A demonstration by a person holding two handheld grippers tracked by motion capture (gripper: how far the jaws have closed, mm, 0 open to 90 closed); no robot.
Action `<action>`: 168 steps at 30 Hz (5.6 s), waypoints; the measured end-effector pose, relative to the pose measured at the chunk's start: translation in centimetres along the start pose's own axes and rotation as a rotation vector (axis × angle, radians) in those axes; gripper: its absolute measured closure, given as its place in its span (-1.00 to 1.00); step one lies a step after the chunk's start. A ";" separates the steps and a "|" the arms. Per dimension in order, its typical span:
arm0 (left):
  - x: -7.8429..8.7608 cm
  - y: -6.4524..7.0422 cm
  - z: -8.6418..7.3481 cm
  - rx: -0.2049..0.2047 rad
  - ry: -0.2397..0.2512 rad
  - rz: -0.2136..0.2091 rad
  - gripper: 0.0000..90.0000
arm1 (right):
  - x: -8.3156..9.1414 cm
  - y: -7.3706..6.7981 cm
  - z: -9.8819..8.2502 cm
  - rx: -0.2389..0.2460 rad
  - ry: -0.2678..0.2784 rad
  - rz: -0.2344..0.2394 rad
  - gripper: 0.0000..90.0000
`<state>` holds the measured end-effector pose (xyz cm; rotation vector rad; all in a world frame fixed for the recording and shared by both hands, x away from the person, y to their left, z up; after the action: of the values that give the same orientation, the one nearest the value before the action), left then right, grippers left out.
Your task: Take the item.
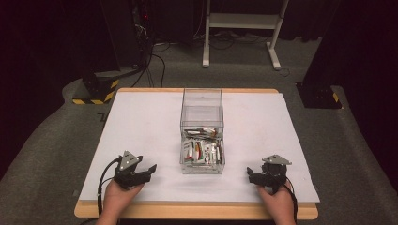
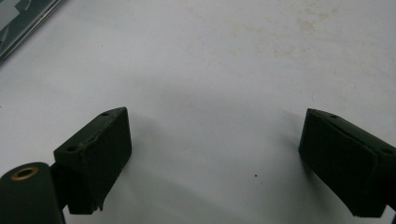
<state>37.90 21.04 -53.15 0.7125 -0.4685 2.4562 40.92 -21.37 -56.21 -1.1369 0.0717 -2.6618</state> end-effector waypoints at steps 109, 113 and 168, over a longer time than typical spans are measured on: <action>-1.2 8.4 13.4 -0.102 0.135 -0.130 -0.07 | 0.0 0.0 0.0 0.001 0.003 0.000 -0.78; -1.7 8.5 13.5 -0.107 0.127 -0.117 -0.03 | 0.0 0.0 0.0 0.001 0.003 0.000 -0.78; -2.5 7.0 11.1 0.017 0.155 -0.056 0.98 | 0.1 0.0 -0.1 0.001 0.008 0.001 -0.77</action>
<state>39.93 9.46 -46.94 0.5302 -0.3632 2.4425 40.78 -21.39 -56.21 -1.1254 0.0723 -2.6649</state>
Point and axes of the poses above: each handheld gripper's, and its own axes: x roughly backward along the jaws, z roughly out of its top, y roughly to its right, the point moved 8 cm from there along -x, roughly forward along the jaws, and after that the axes turned 13 degrees about -x, right-handed, at the moved point
